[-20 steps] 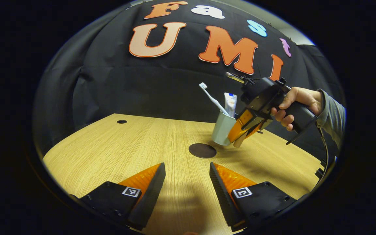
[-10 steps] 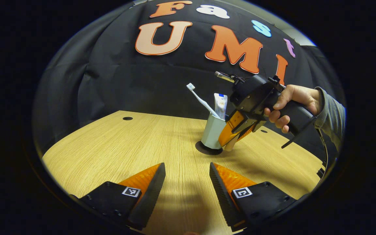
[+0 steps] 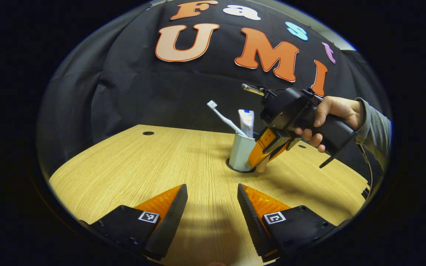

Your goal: Put the toothbrush and toothpaste on the desktop into the cup, then pick up the cup and place it on the coaster on the desktop.

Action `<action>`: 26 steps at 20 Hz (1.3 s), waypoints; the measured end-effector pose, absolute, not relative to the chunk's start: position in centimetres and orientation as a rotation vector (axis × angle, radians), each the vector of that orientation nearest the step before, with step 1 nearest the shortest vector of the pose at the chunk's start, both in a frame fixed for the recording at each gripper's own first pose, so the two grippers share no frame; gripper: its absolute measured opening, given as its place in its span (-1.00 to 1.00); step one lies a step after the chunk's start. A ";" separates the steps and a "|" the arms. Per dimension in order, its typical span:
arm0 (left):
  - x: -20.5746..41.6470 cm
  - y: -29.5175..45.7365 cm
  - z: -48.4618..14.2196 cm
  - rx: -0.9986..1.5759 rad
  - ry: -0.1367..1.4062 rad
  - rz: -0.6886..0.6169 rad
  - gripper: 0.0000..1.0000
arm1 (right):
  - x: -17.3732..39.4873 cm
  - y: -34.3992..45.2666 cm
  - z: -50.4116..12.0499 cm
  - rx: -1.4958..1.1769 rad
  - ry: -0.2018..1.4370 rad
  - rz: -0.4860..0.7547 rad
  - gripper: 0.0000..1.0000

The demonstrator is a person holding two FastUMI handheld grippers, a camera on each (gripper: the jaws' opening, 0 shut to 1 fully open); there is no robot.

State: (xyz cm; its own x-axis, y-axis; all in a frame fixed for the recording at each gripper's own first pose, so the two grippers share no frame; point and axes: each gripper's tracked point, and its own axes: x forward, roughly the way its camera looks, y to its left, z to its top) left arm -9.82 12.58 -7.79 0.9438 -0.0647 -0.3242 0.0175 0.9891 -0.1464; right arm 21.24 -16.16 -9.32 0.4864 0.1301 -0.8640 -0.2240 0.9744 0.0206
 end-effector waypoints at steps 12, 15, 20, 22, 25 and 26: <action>-8.2 9.9 -5.0 -0.071 0.291 -0.079 0.73 | 19.7 -19.5 -4.5 -0.037 0.736 0.272 0.68; -7.8 8.9 -3.9 -0.049 0.272 -0.085 0.74 | 19.0 -21.6 -3.4 -0.041 0.638 0.252 0.70; -7.1 6.8 -1.5 -0.031 0.219 -0.095 0.74 | 17.5 -24.4 -0.3 0.040 0.471 0.247 0.70; -6.4 5.7 -0.3 -0.024 0.184 -0.108 0.73 | 16.6 -26.7 0.2 0.037 0.396 0.213 0.70; -5.8 3.7 1.3 -0.012 0.137 -0.136 0.73 | 15.2 -29.5 -0.4 0.033 0.324 0.159 0.72; -5.5 3.1 1.8 -0.006 0.124 -0.144 0.73 | 14.8 -30.3 -0.3 0.035 0.301 0.143 0.72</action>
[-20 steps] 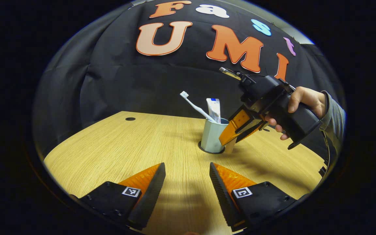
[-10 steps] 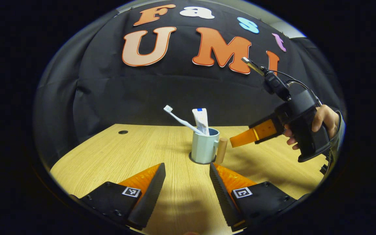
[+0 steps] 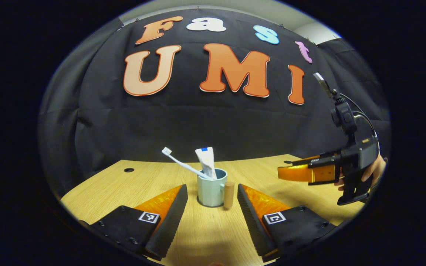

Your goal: Put the toothbrush and toothpaste on the desktop into the cup, then pick up the cup and place it on the coaster on the desktop.

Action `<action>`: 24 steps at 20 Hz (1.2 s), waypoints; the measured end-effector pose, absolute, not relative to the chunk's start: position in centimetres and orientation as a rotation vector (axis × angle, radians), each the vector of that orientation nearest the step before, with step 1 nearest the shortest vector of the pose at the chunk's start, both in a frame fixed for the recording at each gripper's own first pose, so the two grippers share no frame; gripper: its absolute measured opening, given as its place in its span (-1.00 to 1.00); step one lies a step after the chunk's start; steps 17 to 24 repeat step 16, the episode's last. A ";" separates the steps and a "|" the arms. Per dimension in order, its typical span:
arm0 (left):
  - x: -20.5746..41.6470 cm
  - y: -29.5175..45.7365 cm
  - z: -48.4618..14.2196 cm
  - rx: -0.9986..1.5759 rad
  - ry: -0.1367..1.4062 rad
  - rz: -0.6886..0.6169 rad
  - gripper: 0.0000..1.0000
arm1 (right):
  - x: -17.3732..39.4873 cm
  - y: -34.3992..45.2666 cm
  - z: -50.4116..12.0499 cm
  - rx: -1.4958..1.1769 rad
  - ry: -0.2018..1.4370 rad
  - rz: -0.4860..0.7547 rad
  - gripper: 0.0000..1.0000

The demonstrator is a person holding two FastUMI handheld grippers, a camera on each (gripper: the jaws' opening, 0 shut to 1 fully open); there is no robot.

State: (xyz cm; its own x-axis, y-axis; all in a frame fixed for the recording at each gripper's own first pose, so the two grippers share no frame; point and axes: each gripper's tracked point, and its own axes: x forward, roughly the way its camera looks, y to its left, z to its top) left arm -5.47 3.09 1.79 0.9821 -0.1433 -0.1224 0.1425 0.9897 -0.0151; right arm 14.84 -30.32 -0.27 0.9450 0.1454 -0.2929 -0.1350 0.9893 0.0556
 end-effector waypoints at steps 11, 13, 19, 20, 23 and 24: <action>-5.4 0.2 6.0 -0.003 -0.009 -0.139 0.79 | 10.6 -35.6 4.3 -0.024 -0.022 0.003 0.72; -5.6 0.5 6.7 0.001 -0.033 -0.126 0.73 | 10.2 -35.8 4.7 -0.031 -0.055 -0.011 0.72; -6.0 0.9 7.2 -0.001 -0.053 -0.115 0.73 | 9.6 -35.1 4.7 -0.029 -0.073 0.005 0.71; -6.0 0.9 7.2 -0.001 -0.053 -0.115 0.73 | 9.6 -35.1 4.7 -0.029 -0.073 0.005 0.71; -6.0 0.9 7.2 -0.001 -0.053 -0.115 0.73 | 9.6 -35.1 4.7 -0.029 -0.073 0.005 0.71; -6.0 0.9 7.2 -0.001 -0.053 -0.115 0.73 | 9.6 -35.1 4.7 -0.029 -0.073 0.005 0.71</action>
